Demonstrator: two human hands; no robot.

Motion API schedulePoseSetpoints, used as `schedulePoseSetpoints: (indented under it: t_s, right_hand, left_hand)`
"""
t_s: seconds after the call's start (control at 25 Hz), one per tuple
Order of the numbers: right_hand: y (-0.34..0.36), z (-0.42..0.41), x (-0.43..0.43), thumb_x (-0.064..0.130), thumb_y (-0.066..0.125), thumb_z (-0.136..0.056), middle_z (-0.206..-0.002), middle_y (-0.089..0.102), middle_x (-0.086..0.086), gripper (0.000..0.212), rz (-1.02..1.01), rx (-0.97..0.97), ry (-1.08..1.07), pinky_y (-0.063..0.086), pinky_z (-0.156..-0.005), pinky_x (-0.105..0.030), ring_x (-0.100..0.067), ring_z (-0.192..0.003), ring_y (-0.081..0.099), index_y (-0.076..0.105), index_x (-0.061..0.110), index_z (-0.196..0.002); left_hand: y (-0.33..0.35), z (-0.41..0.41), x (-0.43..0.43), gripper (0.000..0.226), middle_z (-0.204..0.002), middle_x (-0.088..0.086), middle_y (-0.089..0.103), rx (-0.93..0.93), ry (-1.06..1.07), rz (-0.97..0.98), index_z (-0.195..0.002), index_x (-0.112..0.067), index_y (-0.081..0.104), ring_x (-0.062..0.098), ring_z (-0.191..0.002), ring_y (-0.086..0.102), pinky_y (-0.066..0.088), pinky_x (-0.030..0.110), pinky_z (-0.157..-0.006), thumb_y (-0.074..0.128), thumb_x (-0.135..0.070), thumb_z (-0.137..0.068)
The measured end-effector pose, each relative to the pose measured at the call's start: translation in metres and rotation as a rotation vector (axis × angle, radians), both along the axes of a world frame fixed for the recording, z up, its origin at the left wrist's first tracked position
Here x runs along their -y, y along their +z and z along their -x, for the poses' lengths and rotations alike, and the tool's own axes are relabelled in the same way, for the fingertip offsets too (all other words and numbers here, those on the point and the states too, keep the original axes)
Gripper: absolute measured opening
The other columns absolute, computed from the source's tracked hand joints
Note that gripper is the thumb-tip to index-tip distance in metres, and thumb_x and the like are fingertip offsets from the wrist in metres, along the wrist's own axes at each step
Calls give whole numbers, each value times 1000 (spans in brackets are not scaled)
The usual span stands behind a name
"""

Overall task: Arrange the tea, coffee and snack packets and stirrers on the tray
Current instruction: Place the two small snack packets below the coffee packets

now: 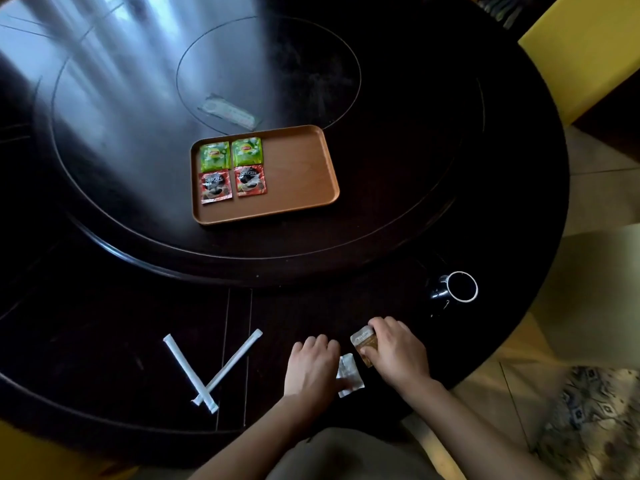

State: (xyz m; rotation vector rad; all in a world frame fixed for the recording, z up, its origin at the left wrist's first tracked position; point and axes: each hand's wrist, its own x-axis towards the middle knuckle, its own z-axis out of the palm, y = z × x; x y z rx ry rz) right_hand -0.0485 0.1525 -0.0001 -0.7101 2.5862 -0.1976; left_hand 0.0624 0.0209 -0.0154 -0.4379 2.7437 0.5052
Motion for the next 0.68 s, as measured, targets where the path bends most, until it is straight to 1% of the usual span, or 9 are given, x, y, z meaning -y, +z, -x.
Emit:
schedulePoseSetpoints:
  t_s: [0.12, 0.2, 0.28, 0.32, 0.4, 0.44, 0.56, 0.6, 0.68]
  right_hand:
    - [-1, 1, 1, 38, 73, -83, -110, 54, 9, 34, 47, 8, -37, 45, -72, -20, -10, -103, 53, 56, 27, -109]
    - [-2, 2, 1, 34, 74, -82, -116, 51, 9, 44, 55, 0, 7, 45, -72, -19, -11, -105, 51, 53, 28, -120]
    - [-4, 4, 1, 31, 74, -83, -119, 51, 8, 53, 53, 12, 54, 47, -73, -20, -11, -107, 51, 50, 28, -130]
    - [-5, 4, 2, 31, 73, -83, -118, 52, 9, 51, 52, 20, 64, 47, -73, -21, -11, -107, 50, 51, 29, -128]
    - [-5, 6, 3, 33, 74, -82, -111, 52, 10, 41, 50, 39, 61, 44, -69, -20, -9, -103, 49, 54, 30, -118]
    - [-5, 7, 4, 34, 74, -82, -107, 51, 11, 37, 50, 43, 57, 42, -68, -19, -8, -100, 48, 55, 29, -112]
    - [-5, 9, 3, 33, 77, -79, -101, 48, 11, 29, 59, 48, 41, 39, -66, -18, -8, -95, 46, 55, 27, -98]
    - [-7, 9, 2, 32, 77, -79, -101, 47, 10, 29, 69, 54, 35, 40, -67, -18, -8, -94, 47, 55, 27, -96]
    - [-9, 9, 0, 29, 77, -79, -102, 48, 10, 29, 95, 72, 21, 43, -72, -19, -8, -96, 49, 57, 26, -99]
  left_hand:
    - [-2, -2, -4, 46, -93, -5, 59, 2, 54, -46, -92, -22, 60, 17, -89, 54, 43, 32, -82, 75, -60, -70]
    - [-1, -3, -6, 33, -93, -6, 60, -2, 67, -78, -93, -24, 59, 16, -89, 55, 43, 30, -81, 77, -44, -74]
    - [-1, -4, -5, 24, -92, -8, 63, -22, 63, -86, -96, -26, 59, 15, -87, 58, 43, 29, -79, 74, -32, -78]
    - [-2, -4, -4, 21, -94, -8, 63, -26, 65, -108, -100, -26, 60, 15, -89, 58, 43, 29, -81, 70, -29, -82]
    - [-3, -6, 0, 18, -98, -8, 63, -58, 105, -170, -106, -25, 62, 14, -94, 57, 44, 27, -84, 64, -28, -88]
    - [-3, -8, 3, 17, -98, -8, 63, -77, 142, -202, -106, -25, 63, 13, -93, 57, 45, 26, -83, 62, -28, -90]
    - [0, -8, 10, 13, -95, -7, 64, -104, 266, -264, -101, -22, 67, 11, -88, 60, 50, 25, -75, 61, -26, -91]
    - [1, -8, 13, 12, -93, -5, 64, -104, 306, -286, -98, -20, 68, 12, -86, 61, 51, 26, -73, 62, -25, -90]
    - [3, -8, 17, 11, -91, -4, 66, -108, 374, -329, -95, -19, 70, 11, -83, 62, 52, 28, -72, 63, -24, -89]
